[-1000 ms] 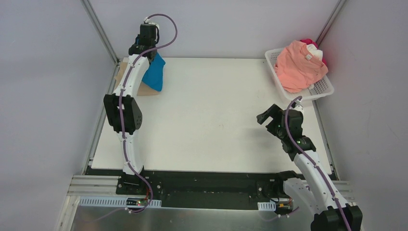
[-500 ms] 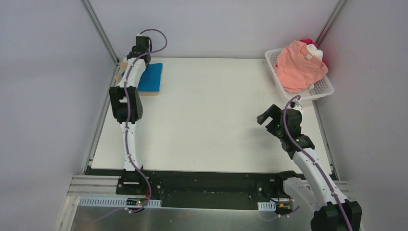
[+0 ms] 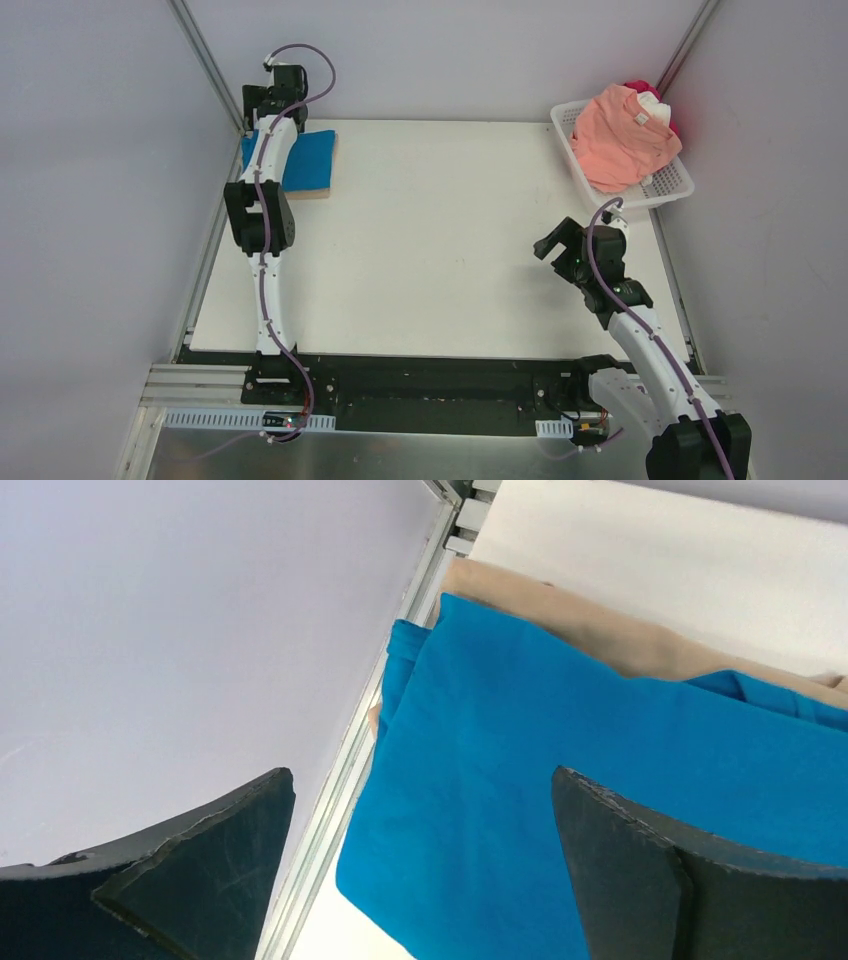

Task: Fold and stack the t-shirts
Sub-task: Put the neatly folded tshirt into the corner of the board with the left arm, then reset both arms

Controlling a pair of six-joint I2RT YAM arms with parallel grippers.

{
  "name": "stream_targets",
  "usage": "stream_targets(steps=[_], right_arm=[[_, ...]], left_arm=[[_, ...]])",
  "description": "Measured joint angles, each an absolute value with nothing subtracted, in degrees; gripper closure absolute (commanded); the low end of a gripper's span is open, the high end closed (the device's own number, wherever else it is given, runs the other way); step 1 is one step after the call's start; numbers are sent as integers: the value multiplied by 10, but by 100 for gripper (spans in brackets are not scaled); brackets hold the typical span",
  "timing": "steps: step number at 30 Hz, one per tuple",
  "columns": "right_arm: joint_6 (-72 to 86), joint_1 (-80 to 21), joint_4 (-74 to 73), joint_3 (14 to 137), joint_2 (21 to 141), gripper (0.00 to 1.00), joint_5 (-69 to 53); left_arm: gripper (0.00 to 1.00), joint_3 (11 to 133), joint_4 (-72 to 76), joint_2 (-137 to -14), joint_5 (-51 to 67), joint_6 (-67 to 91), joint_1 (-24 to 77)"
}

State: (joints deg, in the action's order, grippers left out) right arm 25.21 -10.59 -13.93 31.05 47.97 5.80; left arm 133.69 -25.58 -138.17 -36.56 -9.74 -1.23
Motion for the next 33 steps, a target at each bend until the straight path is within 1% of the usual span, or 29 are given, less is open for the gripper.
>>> stream_targets(steps=[3,6,9,14,16,19,22,24,27,30,33], right_arm=[[253,-106,-140,310,477,1,58],[256,-106,-142,311,465,1,59],[262,-106,-144,310,448,1,67],[270,-106,-143,309,412,1,88],[270,-106,-143,306,402,1,88],[274,-106,-149,303,400,1,89],[279,-106,-161,303,402,1,93],[283,-106,-165,303,406,1,97],[287,-106,-167,303,415,1,100],[290,-106,-169,303,430,1,103],[290,-106,-178,303,440,1,108]], left_arm=[[1,1324,-256,-1362,-363,-74,-12],[1,1272,-260,-1307,-340,-45,-12],[1,1204,-264,-1225,-286,-1,-12],[1,1055,-258,-1038,-143,101,-11],[1,998,-248,-974,-105,134,-6],[1,896,-222,-891,-87,171,22],[1,778,-186,-834,-80,186,77],[1,685,-157,-797,-79,196,116],[1,515,-95,-717,-60,218,166],[1,355,-31,-617,-45,246,177],[1,267,-20,-538,-53,269,176]])
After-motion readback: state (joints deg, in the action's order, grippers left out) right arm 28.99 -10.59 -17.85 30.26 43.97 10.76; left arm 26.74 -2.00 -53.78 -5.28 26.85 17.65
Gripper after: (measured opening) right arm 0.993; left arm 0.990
